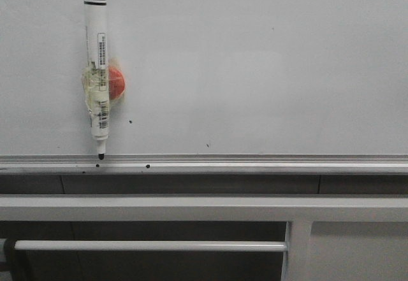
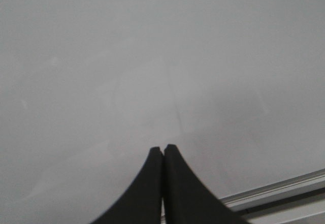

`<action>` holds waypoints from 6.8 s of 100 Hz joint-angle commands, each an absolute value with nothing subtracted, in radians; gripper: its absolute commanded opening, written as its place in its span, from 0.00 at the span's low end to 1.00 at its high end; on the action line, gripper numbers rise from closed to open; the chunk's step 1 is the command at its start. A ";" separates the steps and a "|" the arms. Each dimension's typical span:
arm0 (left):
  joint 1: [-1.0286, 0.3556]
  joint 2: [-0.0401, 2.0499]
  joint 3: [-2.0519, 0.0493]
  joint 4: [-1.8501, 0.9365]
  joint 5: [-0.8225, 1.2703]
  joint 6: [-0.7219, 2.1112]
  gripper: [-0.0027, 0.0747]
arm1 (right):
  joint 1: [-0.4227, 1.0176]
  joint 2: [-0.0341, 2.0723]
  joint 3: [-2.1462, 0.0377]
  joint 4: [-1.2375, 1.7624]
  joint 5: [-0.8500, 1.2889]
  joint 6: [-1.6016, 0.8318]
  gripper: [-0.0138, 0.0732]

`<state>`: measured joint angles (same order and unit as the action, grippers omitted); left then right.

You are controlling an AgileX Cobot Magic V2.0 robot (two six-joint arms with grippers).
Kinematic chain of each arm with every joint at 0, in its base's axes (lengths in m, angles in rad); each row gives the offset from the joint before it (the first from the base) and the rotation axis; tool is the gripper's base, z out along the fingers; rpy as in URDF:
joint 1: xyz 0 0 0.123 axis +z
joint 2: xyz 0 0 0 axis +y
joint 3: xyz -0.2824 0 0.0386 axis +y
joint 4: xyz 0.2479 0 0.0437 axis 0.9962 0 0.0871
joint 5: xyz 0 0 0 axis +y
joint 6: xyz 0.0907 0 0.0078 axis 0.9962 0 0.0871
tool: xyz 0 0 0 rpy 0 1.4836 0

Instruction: Write number 1 on whiteboard

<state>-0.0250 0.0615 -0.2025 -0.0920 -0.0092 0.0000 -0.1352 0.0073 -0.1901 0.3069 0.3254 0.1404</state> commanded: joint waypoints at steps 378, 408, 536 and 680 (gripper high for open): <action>-1.144 1.439 -0.173 -0.582 -1.169 -0.049 0.57 | -0.045 0.339 -0.641 0.333 0.730 0.057 0.09; -1.144 1.497 -0.247 -0.642 -1.156 -0.017 0.56 | -0.045 0.339 -0.641 0.333 0.730 0.057 0.09; -1.140 1.519 -0.308 -0.196 -1.004 0.090 0.01 | 0.032 0.341 -0.641 0.358 0.634 0.062 0.09; -1.046 1.223 -0.675 -0.016 0.108 0.573 0.01 | 0.550 0.793 -0.752 0.557 0.783 -0.743 0.55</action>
<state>-1.0521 1.2274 -0.6231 -0.0160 0.1448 0.5778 0.5453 0.7783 -0.7131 0.5219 0.8357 -0.6698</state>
